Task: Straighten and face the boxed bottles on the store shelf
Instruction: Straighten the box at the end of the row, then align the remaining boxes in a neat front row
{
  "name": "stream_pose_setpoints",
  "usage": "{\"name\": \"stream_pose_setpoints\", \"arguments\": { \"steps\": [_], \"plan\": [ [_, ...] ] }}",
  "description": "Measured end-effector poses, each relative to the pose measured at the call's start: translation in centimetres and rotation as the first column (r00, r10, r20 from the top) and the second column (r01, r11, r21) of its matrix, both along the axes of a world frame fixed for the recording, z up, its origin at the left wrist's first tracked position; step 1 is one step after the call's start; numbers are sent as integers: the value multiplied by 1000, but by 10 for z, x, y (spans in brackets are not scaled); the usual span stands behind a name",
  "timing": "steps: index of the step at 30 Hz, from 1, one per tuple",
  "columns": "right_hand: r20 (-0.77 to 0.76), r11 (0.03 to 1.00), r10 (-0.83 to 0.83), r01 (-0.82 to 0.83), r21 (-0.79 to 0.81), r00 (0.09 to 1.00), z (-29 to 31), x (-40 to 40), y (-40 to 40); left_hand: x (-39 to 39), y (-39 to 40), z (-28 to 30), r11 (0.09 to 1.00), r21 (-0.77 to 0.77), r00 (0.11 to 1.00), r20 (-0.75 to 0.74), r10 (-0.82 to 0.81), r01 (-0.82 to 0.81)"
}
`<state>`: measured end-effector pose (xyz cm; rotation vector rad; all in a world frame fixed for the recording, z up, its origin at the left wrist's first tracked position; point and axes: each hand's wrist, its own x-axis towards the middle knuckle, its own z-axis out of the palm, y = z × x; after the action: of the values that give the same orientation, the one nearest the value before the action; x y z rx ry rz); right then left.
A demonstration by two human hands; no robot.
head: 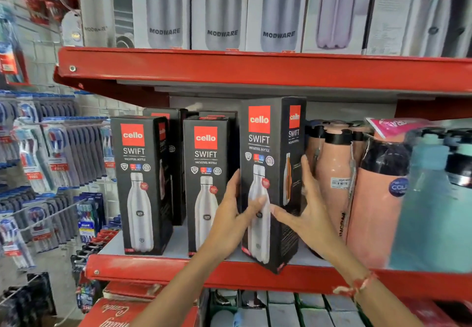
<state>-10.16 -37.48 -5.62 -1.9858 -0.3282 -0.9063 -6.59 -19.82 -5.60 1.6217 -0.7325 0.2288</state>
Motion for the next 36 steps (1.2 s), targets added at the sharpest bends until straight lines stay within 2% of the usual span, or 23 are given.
{"name": "stream_pose_setpoints", "arguments": {
  "steps": [4, 9, 16, 24, 26, 29, 31, 33, 34, 36],
  "plan": [
    [-97, 987, 161, -160, 20, 982, -1, -6, -14, 7, -2, 5, 990, 14, 991, 5, -137, 137],
    [-182, 975, 220, -224, 2, 958, 10, 8, -23, 20, -15, 4, 997, -52, 996, 66, -60, 64],
    [-278, 962, 220, -255, -97, 935, 17, 29, -42, 37, -35, -13, 999, 32, 991, 126, -36, 32],
    [-298, 979, 129, -169, -113, 946, 5, 33, -40, 42, -37, -22, 995, 82, 995, 86, -57, 50],
    [-240, 990, 80, -105, -90, 967, 7, 33, -33, 42, -34, -22, 995, 100, 996, 81, -37, 28],
    [-37, 996, -78, 77, -35, 996, 20, 25, -10, 32, -24, -12, 996, 84, 989, 145, -12, -1],
    [120, 974, -207, 216, -71, 971, 37, 16, 15, 21, -9, 0, 999, 26, 984, 179, 14, -19],
    [296, 937, -305, 341, -79, 905, 55, 10, 47, 12, 14, 12, 996, -31, 964, 251, 85, -80],
    [357, 935, -301, 348, -72, 884, 61, 9, 64, 11, 28, 15, 991, -62, 945, 300, 133, -120],
    [389, 970, -195, 237, -63, 900, 65, 13, 102, 14, 61, 19, 971, -122, 894, 380, 236, -204]
  ]
}}
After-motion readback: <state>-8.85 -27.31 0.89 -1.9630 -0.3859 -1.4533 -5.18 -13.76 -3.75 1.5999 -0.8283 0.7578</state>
